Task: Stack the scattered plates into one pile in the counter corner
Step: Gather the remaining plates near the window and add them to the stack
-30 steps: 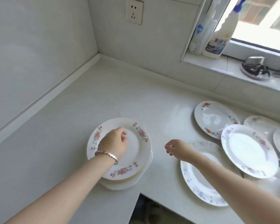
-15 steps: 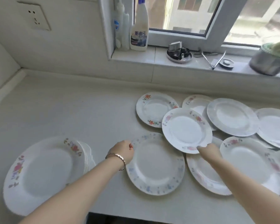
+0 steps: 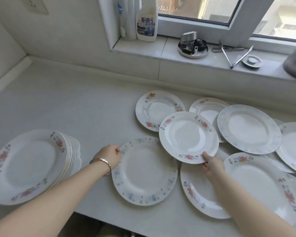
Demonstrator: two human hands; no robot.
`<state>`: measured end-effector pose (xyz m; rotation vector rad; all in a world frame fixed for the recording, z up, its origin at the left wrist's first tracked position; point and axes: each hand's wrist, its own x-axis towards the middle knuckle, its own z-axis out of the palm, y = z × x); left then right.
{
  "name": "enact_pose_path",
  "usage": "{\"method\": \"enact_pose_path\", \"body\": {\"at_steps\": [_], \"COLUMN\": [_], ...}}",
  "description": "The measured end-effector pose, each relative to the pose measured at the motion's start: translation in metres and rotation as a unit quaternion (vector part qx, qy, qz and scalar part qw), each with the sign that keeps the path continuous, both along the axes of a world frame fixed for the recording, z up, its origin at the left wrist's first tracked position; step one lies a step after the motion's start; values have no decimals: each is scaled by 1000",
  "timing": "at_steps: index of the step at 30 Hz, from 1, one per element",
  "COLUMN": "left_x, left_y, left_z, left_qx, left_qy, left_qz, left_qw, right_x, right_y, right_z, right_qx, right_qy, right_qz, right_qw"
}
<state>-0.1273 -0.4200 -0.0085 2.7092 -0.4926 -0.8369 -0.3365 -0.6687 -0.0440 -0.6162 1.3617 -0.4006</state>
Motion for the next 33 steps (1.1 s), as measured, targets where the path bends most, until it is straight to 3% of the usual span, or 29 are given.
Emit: {"method": "enact_pose_path", "body": {"at_steps": [4,11,22,33], "left_x": [10,46,71,80], "left_y": [21,110,315,375], "left_z": [7,37,36,12], "left_qx": [-23,-61,-79,-75], "left_qy": [-12,-52,-71,-24], "left_qz": [34,123,338,376], "left_qw": [999,989,935,923], "right_x": [7,87,209,232], "right_y": [9,75,255,317], "right_z": [21,73,83,60], "right_qx": [-1,-34,-66,-84], "right_qy": [-57,-125,-82,-14], "right_qz": [13,163,397,428], "right_qw": [998,978,912,900]}}
